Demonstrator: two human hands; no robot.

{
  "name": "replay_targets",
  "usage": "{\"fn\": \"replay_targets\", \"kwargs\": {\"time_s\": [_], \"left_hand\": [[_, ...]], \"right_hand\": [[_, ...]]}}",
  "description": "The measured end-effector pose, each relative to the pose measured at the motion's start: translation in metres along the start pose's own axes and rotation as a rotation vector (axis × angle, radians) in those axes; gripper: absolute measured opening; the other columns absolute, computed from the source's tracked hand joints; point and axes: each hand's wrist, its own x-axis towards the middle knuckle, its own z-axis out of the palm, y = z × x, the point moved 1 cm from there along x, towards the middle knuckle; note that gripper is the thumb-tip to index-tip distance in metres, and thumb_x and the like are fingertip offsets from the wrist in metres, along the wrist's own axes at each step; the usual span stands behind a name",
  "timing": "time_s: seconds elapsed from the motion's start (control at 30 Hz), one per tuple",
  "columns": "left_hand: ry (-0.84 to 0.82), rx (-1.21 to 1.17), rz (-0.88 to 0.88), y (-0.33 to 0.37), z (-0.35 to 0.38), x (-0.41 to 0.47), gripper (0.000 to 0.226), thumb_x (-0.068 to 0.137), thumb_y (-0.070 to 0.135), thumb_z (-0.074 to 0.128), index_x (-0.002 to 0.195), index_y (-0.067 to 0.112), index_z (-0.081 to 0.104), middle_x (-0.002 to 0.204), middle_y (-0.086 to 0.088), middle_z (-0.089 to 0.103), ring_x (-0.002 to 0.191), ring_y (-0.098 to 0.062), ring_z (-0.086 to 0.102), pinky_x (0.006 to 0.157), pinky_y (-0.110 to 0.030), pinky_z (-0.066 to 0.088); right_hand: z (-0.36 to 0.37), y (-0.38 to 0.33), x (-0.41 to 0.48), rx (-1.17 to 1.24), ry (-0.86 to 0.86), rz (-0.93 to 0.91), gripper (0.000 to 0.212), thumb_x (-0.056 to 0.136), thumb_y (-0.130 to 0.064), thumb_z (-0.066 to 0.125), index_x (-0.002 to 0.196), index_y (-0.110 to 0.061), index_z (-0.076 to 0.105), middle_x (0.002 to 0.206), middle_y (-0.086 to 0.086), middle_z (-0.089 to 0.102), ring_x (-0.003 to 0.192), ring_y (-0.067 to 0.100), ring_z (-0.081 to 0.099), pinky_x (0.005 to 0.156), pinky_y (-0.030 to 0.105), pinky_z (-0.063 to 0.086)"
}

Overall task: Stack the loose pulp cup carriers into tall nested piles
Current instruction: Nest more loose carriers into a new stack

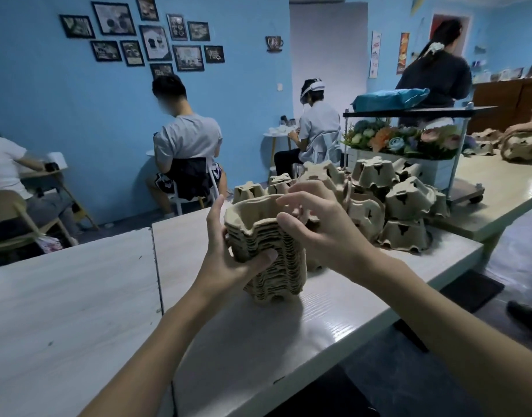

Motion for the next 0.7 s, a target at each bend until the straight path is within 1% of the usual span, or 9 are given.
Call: {"fn": "replay_targets", "kwargs": {"time_s": [0.03, 0.1, 0.17, 0.23, 0.33, 0.47, 0.57, 0.63, 0.7], "left_hand": [[0.000, 0.023, 0.012, 0.003, 0.001, 0.000, 0.105, 0.068, 0.027, 0.089, 0.138, 0.062, 0.019, 0.143, 0.002, 0.053, 0.122, -0.003, 0.059, 0.087, -0.016, 0.053], [-0.006, 0.074, 0.026, 0.008, 0.001, 0.001, 0.096, 0.066, 0.028, 0.085, 0.137, 0.057, 0.028, 0.137, 0.015, 0.055, 0.116, 0.002, 0.060, 0.084, -0.016, 0.053], [-0.018, 0.130, 0.024, 0.010, -0.003, 0.003, 0.086, 0.065, 0.032, 0.087, 0.133, 0.052, 0.039, 0.121, 0.024, 0.060, 0.110, -0.001, 0.062, 0.082, -0.020, 0.054], [-0.017, 0.171, 0.018, 0.009, -0.006, 0.006, 0.074, 0.066, 0.034, 0.093, 0.124, 0.044, 0.048, 0.112, 0.014, 0.062, 0.106, -0.011, 0.063, 0.081, -0.024, 0.055], [-0.009, 0.199, 0.000, 0.009, -0.007, 0.009, 0.067, 0.065, 0.030, 0.094, 0.116, 0.032, 0.051, 0.109, 0.004, 0.062, 0.101, -0.021, 0.062, 0.077, -0.027, 0.055], [-0.008, 0.200, -0.030, 0.012, -0.005, 0.008, 0.067, 0.061, 0.036, 0.089, 0.116, 0.031, 0.051, 0.103, 0.000, 0.064, 0.100, -0.020, 0.062, 0.074, -0.027, 0.055], [-0.014, 0.221, -0.032, 0.014, -0.006, 0.006, 0.070, 0.062, 0.039, 0.094, 0.117, 0.033, 0.050, 0.101, 0.007, 0.064, 0.100, -0.017, 0.062, 0.075, -0.029, 0.055], [-0.022, 0.239, -0.037, 0.015, -0.006, 0.006, 0.066, 0.066, 0.034, 0.093, 0.116, 0.032, 0.049, 0.100, 0.008, 0.064, 0.100, -0.016, 0.062, 0.075, -0.027, 0.055], [-0.032, 0.237, -0.053, 0.017, -0.005, 0.006, 0.061, 0.070, 0.024, 0.089, 0.115, 0.031, 0.049, 0.102, 0.001, 0.063, 0.101, -0.017, 0.061, 0.072, -0.023, 0.054]], "right_hand": [[0.000, 0.006, -0.001, 0.021, 0.012, 0.018, 0.029, 0.092, -0.038, 0.063, 0.114, -0.020, 0.069, 0.123, -0.001, 0.051, 0.123, 0.018, 0.045, 0.108, 0.038, 0.038], [0.000, 0.019, 0.000, 0.081, 0.060, 0.072, 0.029, 0.093, -0.037, 0.058, 0.113, -0.018, 0.067, 0.118, 0.002, 0.051, 0.114, 0.016, 0.052, 0.102, 0.033, 0.044], [0.000, 0.030, 0.002, 0.160, 0.094, 0.134, 0.023, 0.097, -0.035, 0.053, 0.109, -0.020, 0.065, 0.114, 0.004, 0.053, 0.106, 0.014, 0.056, 0.092, 0.030, 0.048], [-0.001, 0.044, 0.004, 0.137, 0.112, 0.177, 0.016, 0.100, -0.027, 0.053, 0.109, -0.021, 0.064, 0.115, 0.006, 0.054, 0.103, 0.012, 0.056, 0.091, 0.028, 0.046], [-0.002, 0.064, 0.009, 0.062, 0.212, 0.269, 0.021, 0.098, -0.022, 0.055, 0.116, -0.014, 0.062, 0.116, 0.009, 0.051, 0.103, 0.017, 0.055, 0.100, 0.036, 0.045], [-0.006, 0.083, 0.017, 0.036, 0.242, 0.416, 0.026, 0.098, -0.025, 0.054, 0.121, -0.015, 0.058, 0.120, 0.006, 0.039, 0.108, 0.025, 0.055, 0.104, 0.043, 0.044], [-0.009, 0.091, 0.022, 0.022, 0.234, 0.472, 0.026, 0.098, -0.027, 0.053, 0.121, -0.016, 0.057, 0.124, 0.006, 0.035, 0.107, 0.025, 0.055, 0.104, 0.042, 0.043], [-0.009, 0.094, 0.026, 0.015, 0.226, 0.487, 0.027, 0.098, -0.027, 0.052, 0.122, -0.015, 0.056, 0.126, 0.007, 0.038, 0.108, 0.026, 0.055, 0.104, 0.040, 0.042], [-0.008, 0.096, 0.029, -0.001, 0.220, 0.490, 0.028, 0.098, -0.026, 0.052, 0.123, -0.015, 0.056, 0.129, 0.010, 0.040, 0.108, 0.025, 0.055, 0.102, 0.033, 0.040]]}}
